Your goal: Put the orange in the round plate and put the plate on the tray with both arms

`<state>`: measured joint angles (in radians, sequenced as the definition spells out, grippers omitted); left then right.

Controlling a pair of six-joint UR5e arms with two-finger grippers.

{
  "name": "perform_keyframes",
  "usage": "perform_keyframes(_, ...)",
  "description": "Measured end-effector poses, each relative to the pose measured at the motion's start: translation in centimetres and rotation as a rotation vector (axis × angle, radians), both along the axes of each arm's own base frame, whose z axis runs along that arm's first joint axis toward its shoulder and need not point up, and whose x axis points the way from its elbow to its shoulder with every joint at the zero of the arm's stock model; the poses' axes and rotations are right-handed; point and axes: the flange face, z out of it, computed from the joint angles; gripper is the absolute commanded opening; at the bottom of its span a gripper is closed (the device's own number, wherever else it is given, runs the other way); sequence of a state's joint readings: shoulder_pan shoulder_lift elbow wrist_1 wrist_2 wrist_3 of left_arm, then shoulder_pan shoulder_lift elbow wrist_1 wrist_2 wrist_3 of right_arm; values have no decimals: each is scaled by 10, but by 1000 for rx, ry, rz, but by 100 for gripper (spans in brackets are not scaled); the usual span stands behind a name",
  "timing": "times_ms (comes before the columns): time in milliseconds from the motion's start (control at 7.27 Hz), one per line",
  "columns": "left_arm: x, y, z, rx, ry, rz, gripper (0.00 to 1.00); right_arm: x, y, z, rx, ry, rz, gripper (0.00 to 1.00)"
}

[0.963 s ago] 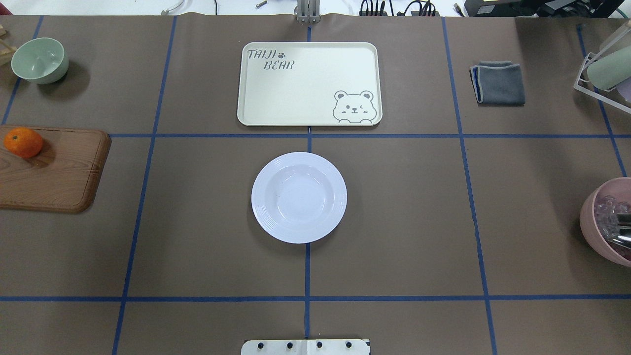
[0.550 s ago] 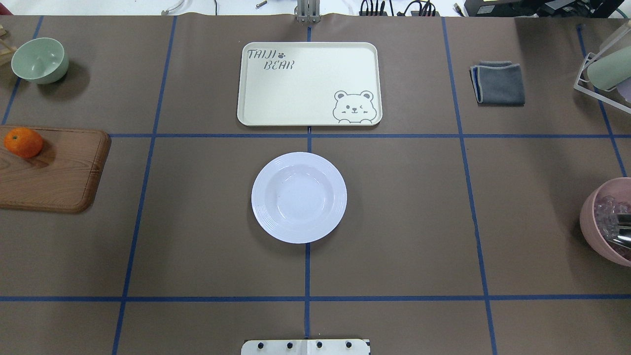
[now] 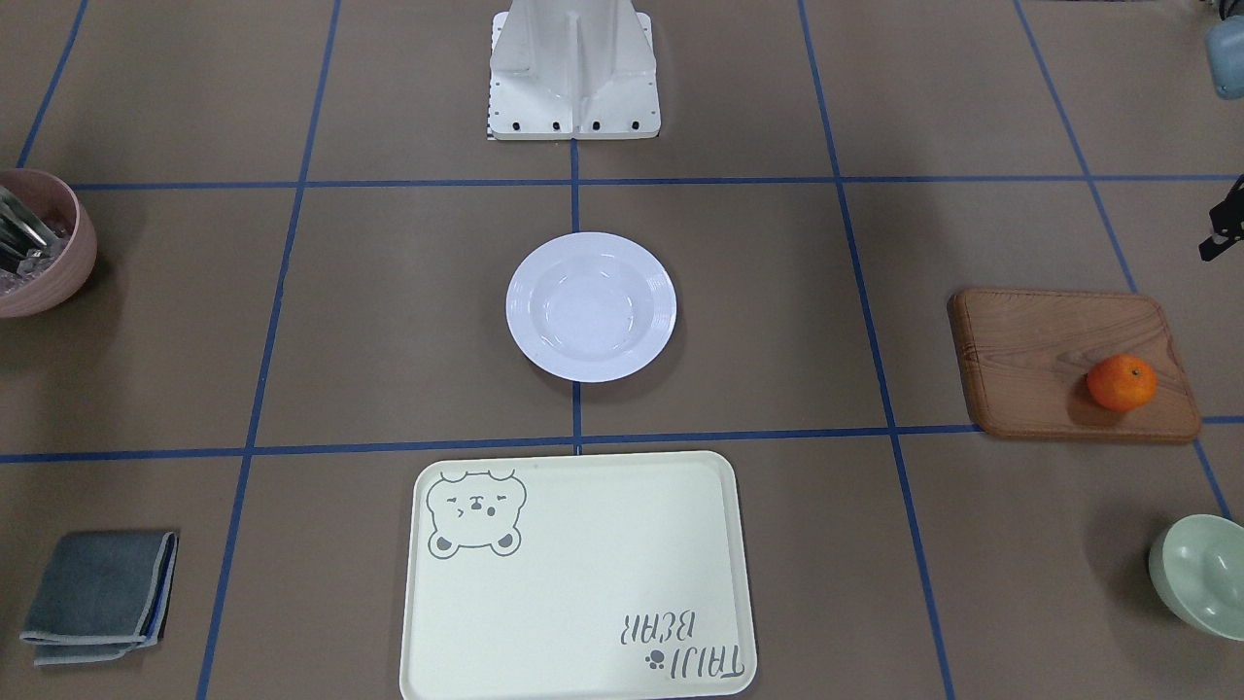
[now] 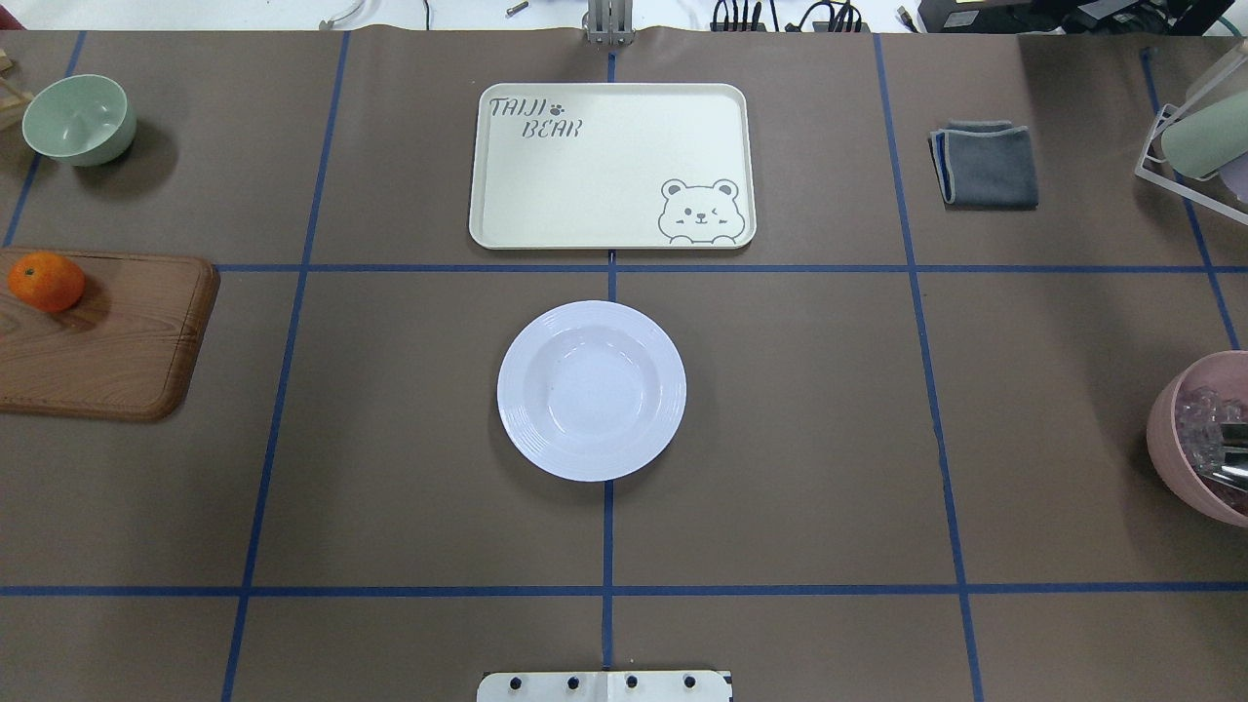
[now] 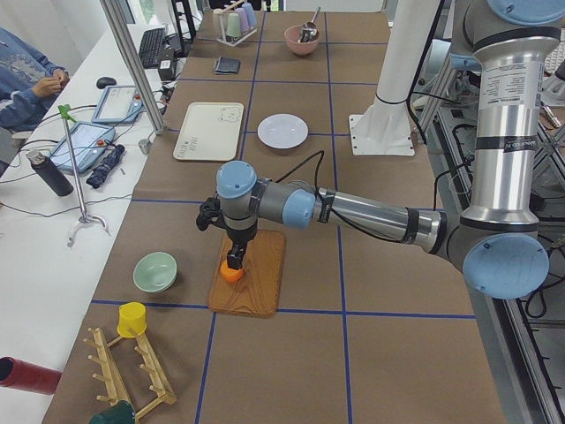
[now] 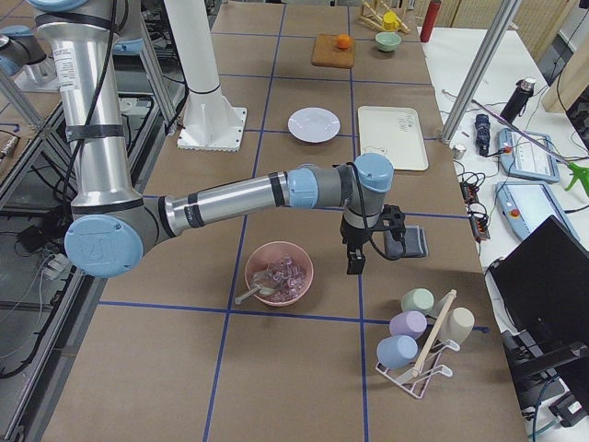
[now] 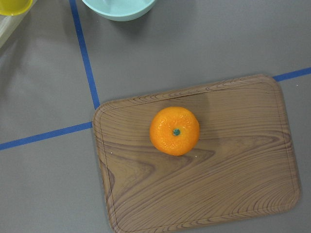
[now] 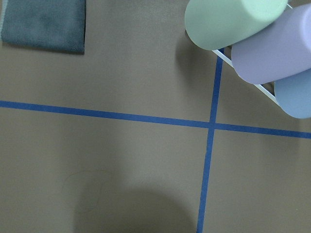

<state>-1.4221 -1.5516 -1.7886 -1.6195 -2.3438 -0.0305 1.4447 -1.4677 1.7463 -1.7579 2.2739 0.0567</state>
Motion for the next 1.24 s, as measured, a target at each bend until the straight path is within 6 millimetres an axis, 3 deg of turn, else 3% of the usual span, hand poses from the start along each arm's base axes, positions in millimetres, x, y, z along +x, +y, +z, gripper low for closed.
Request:
perform_keyframes(550,10,-17,9,-25,-4,8,98,-1,1,0,-1,-5,-1,100)
perform_keyframes(963,52,-48,23,-91,-9,19,98,-7,1,-3,4,-7,-12,100)
perform_keyframes(1238,72,-64,42,-105,1,-7,98,-13,1,-7,33,-14,-23,100)
